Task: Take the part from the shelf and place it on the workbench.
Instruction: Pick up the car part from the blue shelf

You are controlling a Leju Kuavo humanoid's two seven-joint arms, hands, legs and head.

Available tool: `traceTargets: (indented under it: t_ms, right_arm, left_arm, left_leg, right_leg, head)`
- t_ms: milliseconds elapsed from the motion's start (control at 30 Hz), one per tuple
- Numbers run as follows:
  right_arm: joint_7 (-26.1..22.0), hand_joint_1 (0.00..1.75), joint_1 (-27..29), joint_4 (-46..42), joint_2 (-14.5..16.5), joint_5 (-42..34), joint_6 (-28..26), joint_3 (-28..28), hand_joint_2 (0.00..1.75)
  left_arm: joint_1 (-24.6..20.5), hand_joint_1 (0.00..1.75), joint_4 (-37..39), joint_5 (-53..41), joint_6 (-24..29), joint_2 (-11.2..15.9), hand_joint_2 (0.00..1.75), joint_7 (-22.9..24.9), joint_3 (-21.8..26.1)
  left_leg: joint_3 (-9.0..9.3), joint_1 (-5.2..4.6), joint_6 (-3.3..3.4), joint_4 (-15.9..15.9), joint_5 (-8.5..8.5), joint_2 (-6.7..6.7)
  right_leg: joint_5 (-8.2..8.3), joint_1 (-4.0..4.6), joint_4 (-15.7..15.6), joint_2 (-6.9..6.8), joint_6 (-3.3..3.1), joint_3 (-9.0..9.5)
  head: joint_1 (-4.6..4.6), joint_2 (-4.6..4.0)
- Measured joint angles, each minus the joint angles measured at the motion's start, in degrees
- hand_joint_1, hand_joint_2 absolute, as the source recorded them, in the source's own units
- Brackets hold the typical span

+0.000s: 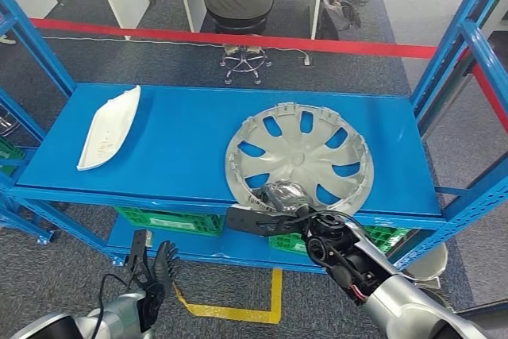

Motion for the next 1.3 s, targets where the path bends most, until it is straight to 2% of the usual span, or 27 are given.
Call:
traceTargets:
  t_ms: [833,1100,1300]
  right_arm:
    - [1.8,1.75,0.0,0.2,0.3,1.9,0.7,-0.2,1.75]
    - [2.0,1.75,-0.3,0.1,0.3,-0.8,-0.3,-1.9,1.75]
    - [2.0,1.75,-1.9,-1.3,-0.2,-6.4,-2.6,-5.0,1.75]
  left_arm:
    - [-0.5,0.0,0.0,0.0,0.0,-0.2,0.0,0.3,-0.8]
    - [-0.6,0.0,0.0,0.2,0.0,-0.2,0.0,0.4,-1.0]
    - [-0.4,0.0,0.0,0.6,0.0,-0.2,0.0,0.2,-1.0]
  left_leg:
    - [0.01,-0.02,0.0,0.0,0.0,-0.01]
    - [0.0,-0.01,0.0,0.0,0.0,-0.02]
    - [0.0,-0.01,0.01,0.0,0.01,-0.02]
  right_leg:
    - [0.0,-0.01,0.0,-0.01,0.0,-0.01]
    - [0.01,-0.01,0.0,-0.02,0.01,-0.01]
    - [0.03,-0.01,0.0,-0.02,0.03,-0.01]
  head:
    - [0.01,0.0]
    - [0.01,0.0]
    - [-0.01,0.0]
